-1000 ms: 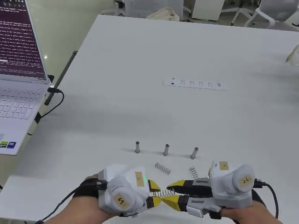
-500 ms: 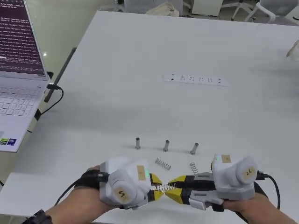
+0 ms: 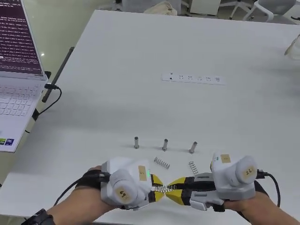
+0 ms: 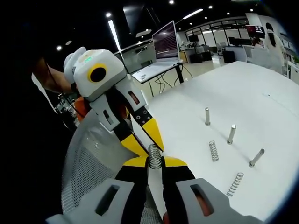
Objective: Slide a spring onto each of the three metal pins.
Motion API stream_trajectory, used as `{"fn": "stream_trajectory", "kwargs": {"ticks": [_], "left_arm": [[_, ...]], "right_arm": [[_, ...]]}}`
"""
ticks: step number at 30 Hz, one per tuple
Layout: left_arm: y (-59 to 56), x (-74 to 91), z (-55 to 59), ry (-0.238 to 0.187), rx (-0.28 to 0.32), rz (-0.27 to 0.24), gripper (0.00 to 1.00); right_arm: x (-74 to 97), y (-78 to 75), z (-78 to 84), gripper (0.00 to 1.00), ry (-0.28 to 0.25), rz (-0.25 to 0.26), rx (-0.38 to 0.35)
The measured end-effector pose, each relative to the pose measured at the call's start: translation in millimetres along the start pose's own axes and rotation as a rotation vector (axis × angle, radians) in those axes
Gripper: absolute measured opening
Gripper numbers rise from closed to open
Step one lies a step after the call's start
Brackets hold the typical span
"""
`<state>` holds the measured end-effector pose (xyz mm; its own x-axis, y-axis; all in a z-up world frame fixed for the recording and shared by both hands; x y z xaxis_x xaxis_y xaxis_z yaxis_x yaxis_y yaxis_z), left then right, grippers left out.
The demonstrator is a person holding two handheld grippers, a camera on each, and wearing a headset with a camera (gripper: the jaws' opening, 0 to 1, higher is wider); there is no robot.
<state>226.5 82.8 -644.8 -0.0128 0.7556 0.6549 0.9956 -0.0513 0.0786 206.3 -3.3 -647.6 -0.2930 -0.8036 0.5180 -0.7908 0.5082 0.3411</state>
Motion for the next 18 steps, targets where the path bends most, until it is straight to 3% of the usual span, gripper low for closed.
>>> {"fn": "stream_trajectory", "kwargs": {"ticks": [13, 18], "left_arm": [[-0.4, -8.7, -3.0, -0.022, 0.000, 0.001, 0.03], [-0.8, -12.1, 0.0, 0.007, -0.028, 0.005, 0.07]], "right_arm": [[5.8, -1.2, -2.3, 0.08, 0.077, 0.029, 0.084], [8.6, 0.2, -5.4, 0.08, 0.088, 0.025, 0.093]]}}
Point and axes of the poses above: the centre of the closed fingertips' face, and the gripper's own axes: x roughly backward along the fingers, y roughly to its left, z roughly out of its underside, the point moved 6 cm from there along x, roughly backward along the fingers, and after that the axes turned 1 degree about z, right-handed, at the moved point
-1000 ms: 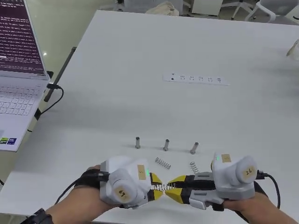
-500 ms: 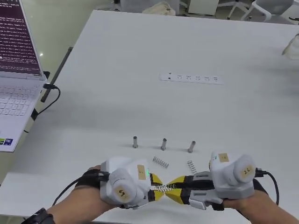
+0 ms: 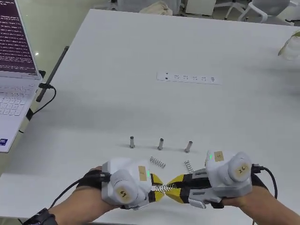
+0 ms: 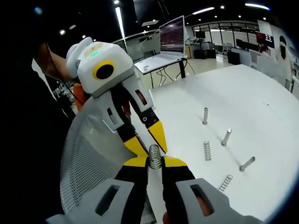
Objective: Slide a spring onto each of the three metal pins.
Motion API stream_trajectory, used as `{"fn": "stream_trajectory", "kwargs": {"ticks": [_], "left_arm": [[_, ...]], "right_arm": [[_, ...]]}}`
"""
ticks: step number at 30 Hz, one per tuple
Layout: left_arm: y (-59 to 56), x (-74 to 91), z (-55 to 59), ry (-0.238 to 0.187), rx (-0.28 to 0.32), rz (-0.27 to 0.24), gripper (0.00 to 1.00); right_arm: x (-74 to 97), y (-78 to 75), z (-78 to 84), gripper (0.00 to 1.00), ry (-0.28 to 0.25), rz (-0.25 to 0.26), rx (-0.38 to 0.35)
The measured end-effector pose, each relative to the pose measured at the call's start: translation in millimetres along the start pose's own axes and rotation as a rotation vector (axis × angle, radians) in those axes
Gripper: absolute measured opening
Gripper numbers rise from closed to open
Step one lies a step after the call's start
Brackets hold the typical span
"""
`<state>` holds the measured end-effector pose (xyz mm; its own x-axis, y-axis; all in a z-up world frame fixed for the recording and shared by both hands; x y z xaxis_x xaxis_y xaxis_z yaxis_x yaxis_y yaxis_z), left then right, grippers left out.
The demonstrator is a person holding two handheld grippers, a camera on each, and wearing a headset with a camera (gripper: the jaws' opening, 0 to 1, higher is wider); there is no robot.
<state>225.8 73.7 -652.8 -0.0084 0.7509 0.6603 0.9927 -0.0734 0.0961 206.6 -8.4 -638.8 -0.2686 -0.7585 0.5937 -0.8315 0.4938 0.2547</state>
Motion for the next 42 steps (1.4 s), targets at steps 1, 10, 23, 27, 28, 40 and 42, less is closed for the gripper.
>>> {"fn": "stream_trajectory", "kwargs": {"ticks": [1, 10, 23, 27, 28, 40, 42], "left_arm": [[-0.1, 0.0, 0.8, 0.000, 0.002, 0.002, 0.06], [6.3, 3.0, -3.7, -0.028, 0.013, -0.006, 0.03], [8.1, -0.4, -19.6, -0.117, 0.041, 0.005, 0.02], [8.1, 0.0, -22.7, -0.137, 0.055, 0.009, 0.02], [8.1, 0.0, -23.0, -0.140, 0.056, 0.009, 0.02], [9.7, 3.1, -26.7, -0.170, 0.069, 0.009, 0.02], [9.1, 3.9, -26.2, -0.175, 0.076, 0.017, 0.02]], "right_arm": [[1.5, -1.1, -2.4, 0.08, 0.002, 0.003, 0.005], [4.7, -3.0, -9.8, 0.09, 0.036, 0.004, 0.046], [14.8, -4.0, -24.5, 0.10, 0.135, -0.023, 0.216], [18.2, -2.5, -29.2, 0.10, 0.191, -0.043, 0.287], [19.2, -2.8, -29.7, 0.10, 0.214, -0.049, 0.311], [14.0, 0.1, -38.1, 0.11, 0.277, -0.091, 0.434], [13.4, 0.7, -38.5, 0.11, 0.291, -0.106, 0.461]]}}
Point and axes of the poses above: the centre of the closed fingertips' face, and the gripper's own axes: x roughly backward along the fingers, y roughly to its left, z roughly out of its underside, the point moved 6 cm from there along x, roughly backward along the fingers, and after that the axes turned 1 degree about z, right-handed, at the moved point
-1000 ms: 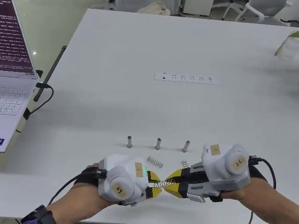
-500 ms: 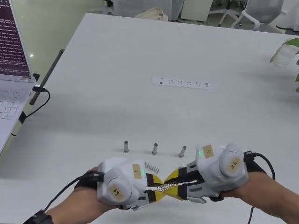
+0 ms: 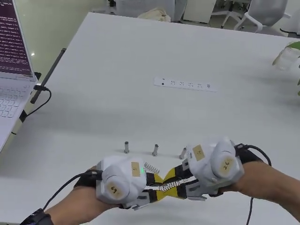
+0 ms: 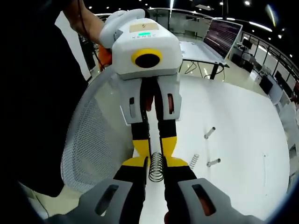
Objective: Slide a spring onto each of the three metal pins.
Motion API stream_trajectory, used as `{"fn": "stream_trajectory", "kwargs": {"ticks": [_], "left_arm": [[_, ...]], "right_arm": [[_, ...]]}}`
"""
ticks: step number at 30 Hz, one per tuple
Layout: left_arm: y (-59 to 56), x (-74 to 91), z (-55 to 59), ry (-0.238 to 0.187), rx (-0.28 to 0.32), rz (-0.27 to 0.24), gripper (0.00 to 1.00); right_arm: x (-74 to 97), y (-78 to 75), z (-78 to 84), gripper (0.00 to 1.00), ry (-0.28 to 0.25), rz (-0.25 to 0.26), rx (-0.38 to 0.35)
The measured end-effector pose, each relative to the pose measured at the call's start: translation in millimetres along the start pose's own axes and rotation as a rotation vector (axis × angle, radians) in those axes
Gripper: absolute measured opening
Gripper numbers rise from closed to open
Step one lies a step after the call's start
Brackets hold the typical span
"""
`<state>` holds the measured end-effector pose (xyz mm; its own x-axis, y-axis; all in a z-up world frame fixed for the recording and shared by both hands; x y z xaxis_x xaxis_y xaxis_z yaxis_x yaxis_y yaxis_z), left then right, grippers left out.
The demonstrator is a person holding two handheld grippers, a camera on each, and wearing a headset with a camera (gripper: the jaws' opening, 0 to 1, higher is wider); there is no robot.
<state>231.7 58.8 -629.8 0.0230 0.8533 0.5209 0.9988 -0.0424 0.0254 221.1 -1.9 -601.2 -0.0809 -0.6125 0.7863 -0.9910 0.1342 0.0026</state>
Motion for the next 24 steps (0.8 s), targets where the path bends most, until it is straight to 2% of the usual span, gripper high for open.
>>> {"fn": "stream_trajectory", "kwargs": {"ticks": [6, 8, 13, 24], "left_arm": [[2.9, 2.4, 0.0, -0.014, 0.008, 0.000, 0.02], [3.9, 3.1, -0.7, -0.018, 0.010, -0.001, 0.02], [4.5, 4.3, -0.3, -0.031, 0.031, 0.007, 0.02], [2.2, -3.4, 5.0, -0.001, 0.042, 0.011, 0.03]], "right_arm": [[-0.4, -3.2, -0.2, 0.11, 0.011, -0.014, 0.049], [-0.3, -6.3, -0.1, 0.09, 0.011, -0.002, 0.069], [0.2, -5.8, -0.8, 0.09, 0.005, -0.008, 0.080], [-6.8, -3.9, 3.6, 0.08, 0.039, -0.006, 0.088]]}}
Point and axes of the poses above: the centre of the closed fingertips' face, and the gripper's own axes: x roughly backward along the fingers, y roughly to its left, z roughly out of its underside, the point moved 6 cm from there along x, roughly backward along the fingers, and after that the axes turned 1 degree about z, right-handed, at the moved point
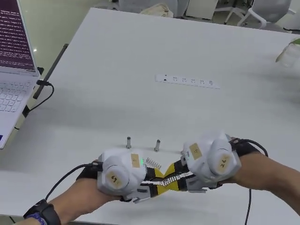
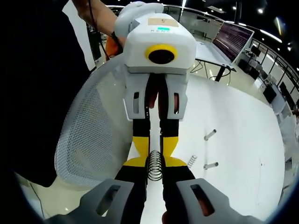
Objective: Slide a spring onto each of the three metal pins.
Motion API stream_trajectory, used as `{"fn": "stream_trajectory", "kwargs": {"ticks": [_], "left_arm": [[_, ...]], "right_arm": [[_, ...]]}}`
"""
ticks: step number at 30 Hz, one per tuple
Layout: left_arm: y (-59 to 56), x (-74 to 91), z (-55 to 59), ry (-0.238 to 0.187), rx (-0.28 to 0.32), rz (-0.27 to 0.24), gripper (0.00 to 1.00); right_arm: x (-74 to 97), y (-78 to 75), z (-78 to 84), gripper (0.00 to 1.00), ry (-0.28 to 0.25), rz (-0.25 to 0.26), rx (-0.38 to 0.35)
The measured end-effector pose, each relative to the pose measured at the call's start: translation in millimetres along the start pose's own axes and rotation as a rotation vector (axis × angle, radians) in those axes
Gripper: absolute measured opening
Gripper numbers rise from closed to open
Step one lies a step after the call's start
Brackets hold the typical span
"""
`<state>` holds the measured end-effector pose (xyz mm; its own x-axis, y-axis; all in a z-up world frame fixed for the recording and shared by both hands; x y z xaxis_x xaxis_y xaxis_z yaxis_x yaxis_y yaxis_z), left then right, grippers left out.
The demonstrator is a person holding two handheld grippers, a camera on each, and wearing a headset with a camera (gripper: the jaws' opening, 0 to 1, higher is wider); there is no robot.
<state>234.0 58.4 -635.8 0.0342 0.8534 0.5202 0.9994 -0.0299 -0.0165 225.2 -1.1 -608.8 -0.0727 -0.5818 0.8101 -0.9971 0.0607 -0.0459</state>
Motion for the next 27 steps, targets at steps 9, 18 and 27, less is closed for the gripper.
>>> {"fn": "stream_trajectory", "kwargs": {"ticks": [9, 18, 27], "left_arm": [[-0.1, 0.1, 7.5, 0.009, 0.046, -0.014, 0.09], [2.9, 12.9, 27.3, 0.032, 0.095, -0.066, 0.12], [11.0, 31.9, 42.3, 0.026, 0.167, -0.143, 0.13]], "right_arm": [[-3.6, 2.4, 4.0, 0.08, -0.004, 0.004, -0.032], [-6.1, 2.1, 11.3, 0.08, 0.009, 0.017, -0.065], [-5.6, 0.4, 17.1, 0.08, 0.018, 0.029, -0.094]]}}
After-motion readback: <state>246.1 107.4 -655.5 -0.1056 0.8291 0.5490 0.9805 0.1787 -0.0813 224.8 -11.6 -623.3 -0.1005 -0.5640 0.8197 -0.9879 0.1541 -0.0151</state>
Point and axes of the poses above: the centre of the closed fingertips' face, and the gripper's own axes: x roughly backward along the fingers, y roughly to its left, z roughly out of its underside, the point moved 6 cm from there along x, roughly backward along the fingers, and after that the axes turned 1 degree about z, right-handed, at the moved point
